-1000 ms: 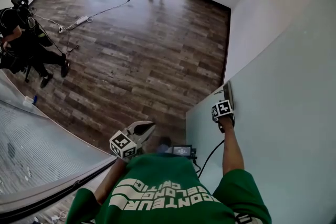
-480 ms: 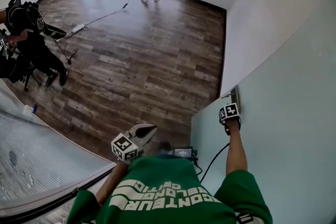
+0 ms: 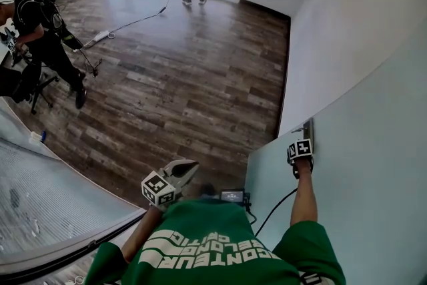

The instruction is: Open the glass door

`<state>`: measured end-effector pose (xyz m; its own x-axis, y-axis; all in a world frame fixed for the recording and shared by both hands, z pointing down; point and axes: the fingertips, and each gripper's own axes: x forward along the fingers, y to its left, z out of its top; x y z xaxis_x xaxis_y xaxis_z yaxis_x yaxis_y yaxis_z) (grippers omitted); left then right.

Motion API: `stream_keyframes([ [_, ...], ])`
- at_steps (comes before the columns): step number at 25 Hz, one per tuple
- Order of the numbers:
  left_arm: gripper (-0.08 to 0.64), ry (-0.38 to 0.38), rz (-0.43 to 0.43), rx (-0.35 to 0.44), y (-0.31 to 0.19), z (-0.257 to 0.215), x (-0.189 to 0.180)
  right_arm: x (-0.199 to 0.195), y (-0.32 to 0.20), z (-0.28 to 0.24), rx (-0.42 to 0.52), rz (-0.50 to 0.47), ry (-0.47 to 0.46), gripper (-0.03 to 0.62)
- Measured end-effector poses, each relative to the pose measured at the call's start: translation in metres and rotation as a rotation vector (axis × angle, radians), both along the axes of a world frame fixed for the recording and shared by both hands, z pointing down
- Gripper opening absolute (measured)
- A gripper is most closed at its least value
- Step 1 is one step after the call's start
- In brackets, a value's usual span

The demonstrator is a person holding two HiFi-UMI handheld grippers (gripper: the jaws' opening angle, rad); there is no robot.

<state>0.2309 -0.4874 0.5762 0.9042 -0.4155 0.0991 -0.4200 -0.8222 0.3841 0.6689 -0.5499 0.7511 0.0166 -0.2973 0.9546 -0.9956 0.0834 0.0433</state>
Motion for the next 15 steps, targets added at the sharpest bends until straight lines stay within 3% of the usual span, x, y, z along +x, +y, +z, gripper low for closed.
stream_keyframes([
  [15, 0.009, 0.001, 0.001, -0.003, -0.009, 0.007, 0.008, 0.041, 0.010, 0.002, 0.001, 0.062, 0.006, -0.008],
])
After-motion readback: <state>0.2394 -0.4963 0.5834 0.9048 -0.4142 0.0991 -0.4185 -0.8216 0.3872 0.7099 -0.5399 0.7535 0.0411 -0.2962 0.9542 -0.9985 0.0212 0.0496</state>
